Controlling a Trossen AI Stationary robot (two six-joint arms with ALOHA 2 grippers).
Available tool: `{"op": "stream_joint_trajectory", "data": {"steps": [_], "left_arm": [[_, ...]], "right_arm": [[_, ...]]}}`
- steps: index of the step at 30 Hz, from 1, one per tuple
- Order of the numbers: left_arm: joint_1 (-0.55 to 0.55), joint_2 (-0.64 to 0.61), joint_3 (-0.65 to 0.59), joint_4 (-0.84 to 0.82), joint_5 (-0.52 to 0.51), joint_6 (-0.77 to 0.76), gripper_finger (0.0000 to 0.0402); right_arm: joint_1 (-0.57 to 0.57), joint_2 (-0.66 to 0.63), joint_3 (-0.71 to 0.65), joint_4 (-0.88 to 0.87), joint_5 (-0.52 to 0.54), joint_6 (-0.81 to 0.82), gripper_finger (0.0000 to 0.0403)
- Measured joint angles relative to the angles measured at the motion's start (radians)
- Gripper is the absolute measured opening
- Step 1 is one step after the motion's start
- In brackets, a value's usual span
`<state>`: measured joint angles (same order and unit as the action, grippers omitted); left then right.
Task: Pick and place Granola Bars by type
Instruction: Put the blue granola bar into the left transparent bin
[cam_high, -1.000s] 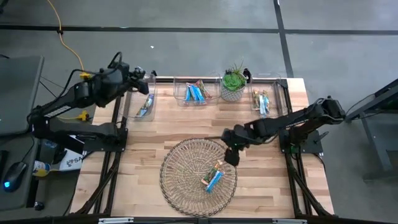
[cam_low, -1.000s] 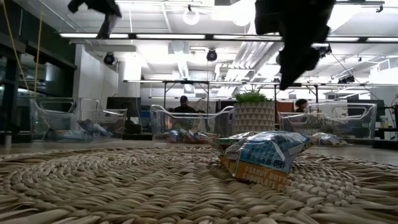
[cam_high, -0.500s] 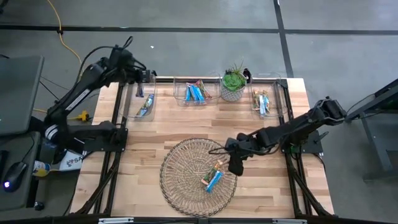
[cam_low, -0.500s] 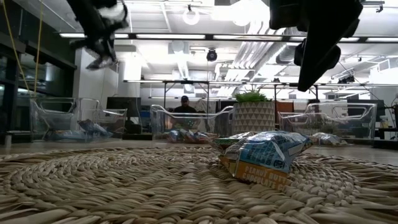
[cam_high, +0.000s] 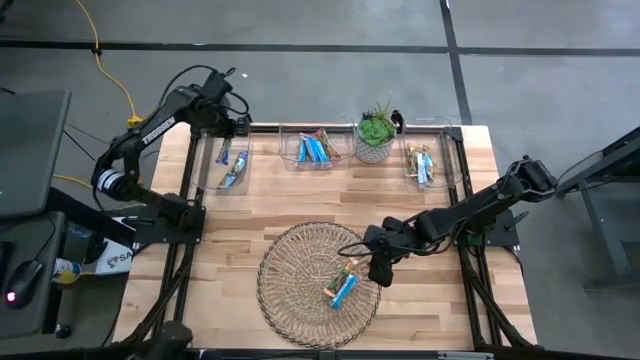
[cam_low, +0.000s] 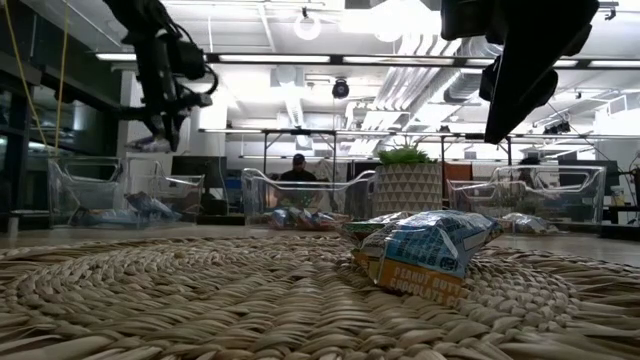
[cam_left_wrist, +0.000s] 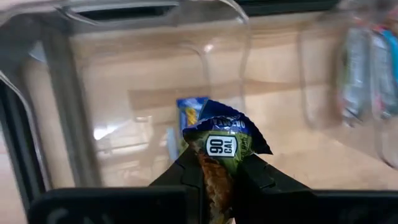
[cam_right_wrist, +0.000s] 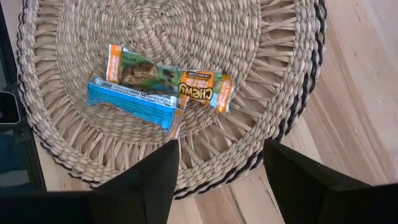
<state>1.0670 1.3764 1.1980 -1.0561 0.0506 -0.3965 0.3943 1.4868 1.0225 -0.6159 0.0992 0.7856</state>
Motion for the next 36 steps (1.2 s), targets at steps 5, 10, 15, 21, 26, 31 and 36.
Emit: {"op": "stream_joint_trajectory", "data": {"steps": [5, 10, 15, 21, 26, 31, 36], "left_arm": [[0.0, 0.065, 0.0, 0.021, -0.051, 0.0, 0.004], [0.0, 0.122, -0.027, 0.061, -0.06, -0.012, 0.004], [0.001, 0.132, -0.12, 0.158, -0.032, -0.07, 0.004], [0.0, 0.132, -0.215, 0.242, 0.005, -0.11, 0.004], [0.0, 0.132, -0.269, 0.254, -0.006, -0.124, 0.004], [0.0, 0.132, -0.276, 0.257, 0.01, -0.063, 0.0073], [0.0, 0.132, -0.276, 0.257, 0.048, -0.044, 0.0137]], "right_arm": [[0.0, 0.0, 0.0, 0.0, 0.006, 0.004, 0.0218], [0.0, 0.0, 0.0, 0.0, 0.027, 0.004, 0.0218], [0.0, 0.0, 0.0, 0.0, 0.053, 0.022, 0.0218], [0.0, 0.0, 0.0, 0.0, 0.056, 0.024, 0.0218], [0.0, 0.0, 0.0, 0.0, 0.056, 0.023, 0.0218], [0.0, 0.0, 0.0, 0.0, 0.056, 0.019, 0.0218], [0.0, 0.0, 0.0, 0.0, 0.056, 0.014, 0.0218]]}}
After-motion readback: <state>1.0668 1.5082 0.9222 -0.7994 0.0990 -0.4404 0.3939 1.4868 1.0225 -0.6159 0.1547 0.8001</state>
